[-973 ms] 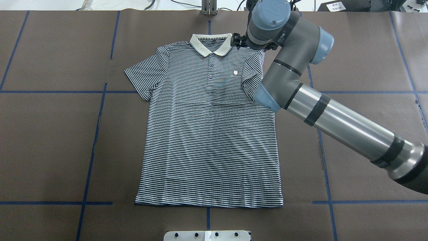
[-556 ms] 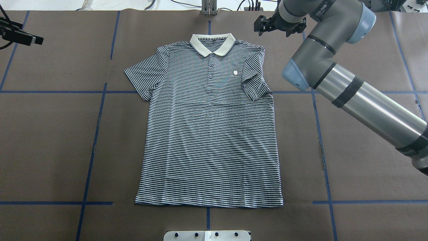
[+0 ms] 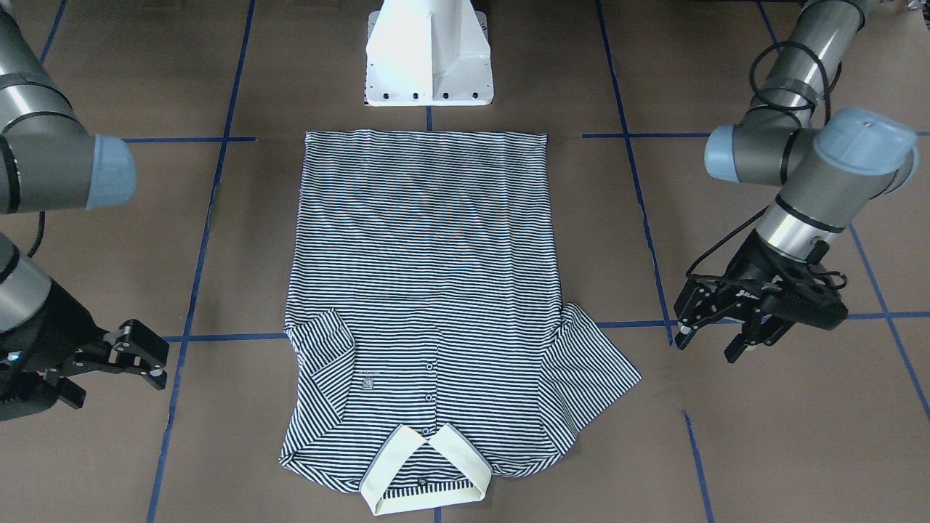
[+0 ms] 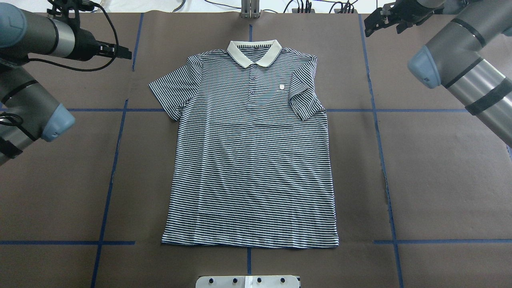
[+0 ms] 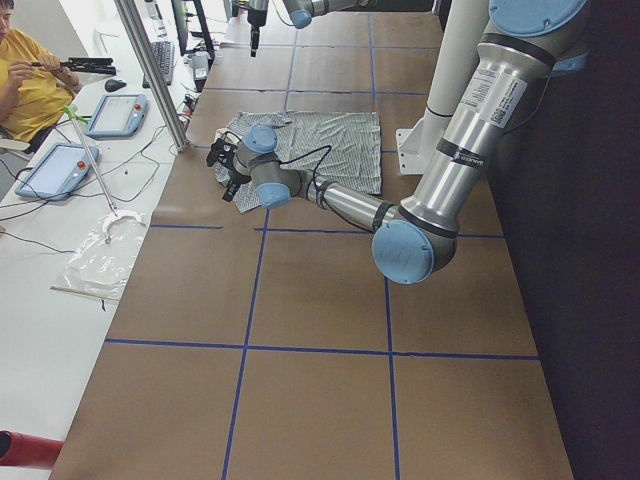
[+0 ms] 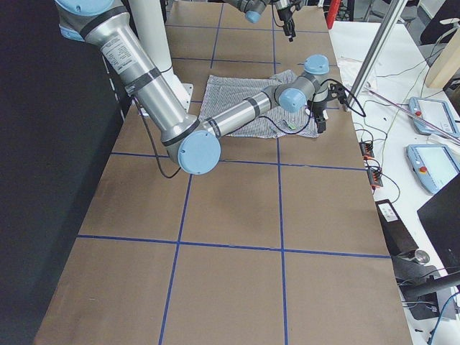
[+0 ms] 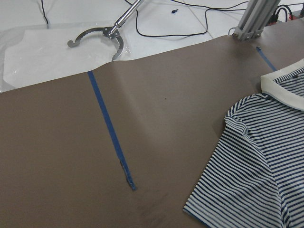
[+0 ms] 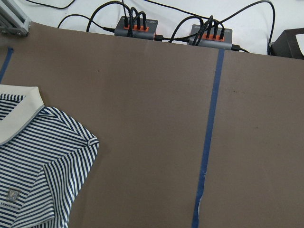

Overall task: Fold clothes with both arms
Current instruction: 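Release and raise the right gripper away while the left arm moves in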

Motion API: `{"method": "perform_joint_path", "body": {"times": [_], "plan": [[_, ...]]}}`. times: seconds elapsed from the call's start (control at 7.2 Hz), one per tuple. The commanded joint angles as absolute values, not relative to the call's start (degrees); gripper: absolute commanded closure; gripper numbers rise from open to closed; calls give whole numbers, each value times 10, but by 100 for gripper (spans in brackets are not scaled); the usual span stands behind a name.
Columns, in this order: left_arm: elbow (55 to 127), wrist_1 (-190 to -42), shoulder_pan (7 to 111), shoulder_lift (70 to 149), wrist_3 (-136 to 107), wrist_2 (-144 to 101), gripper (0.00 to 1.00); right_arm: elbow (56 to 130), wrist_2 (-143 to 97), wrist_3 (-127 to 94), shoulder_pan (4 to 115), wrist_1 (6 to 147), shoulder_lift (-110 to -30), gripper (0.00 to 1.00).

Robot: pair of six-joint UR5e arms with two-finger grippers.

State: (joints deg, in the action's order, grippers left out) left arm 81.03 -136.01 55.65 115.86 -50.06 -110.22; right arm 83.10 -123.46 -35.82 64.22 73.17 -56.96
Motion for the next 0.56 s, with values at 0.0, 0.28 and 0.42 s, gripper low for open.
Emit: {"method": "perform_joint_path", "body": {"times": [0.0, 0.28, 0.42], "plan": [[751, -1362, 512, 1193, -560, -1019, 41, 854, -1247, -345, 653, 731, -604, 0], [697, -1368, 470, 1216, -576, -953, 41, 858, -1246, -345, 653, 730, -610, 0], [695, -1368, 466, 1216, -578, -952, 41, 860, -1246, -345, 653, 731, -612, 0]]}}
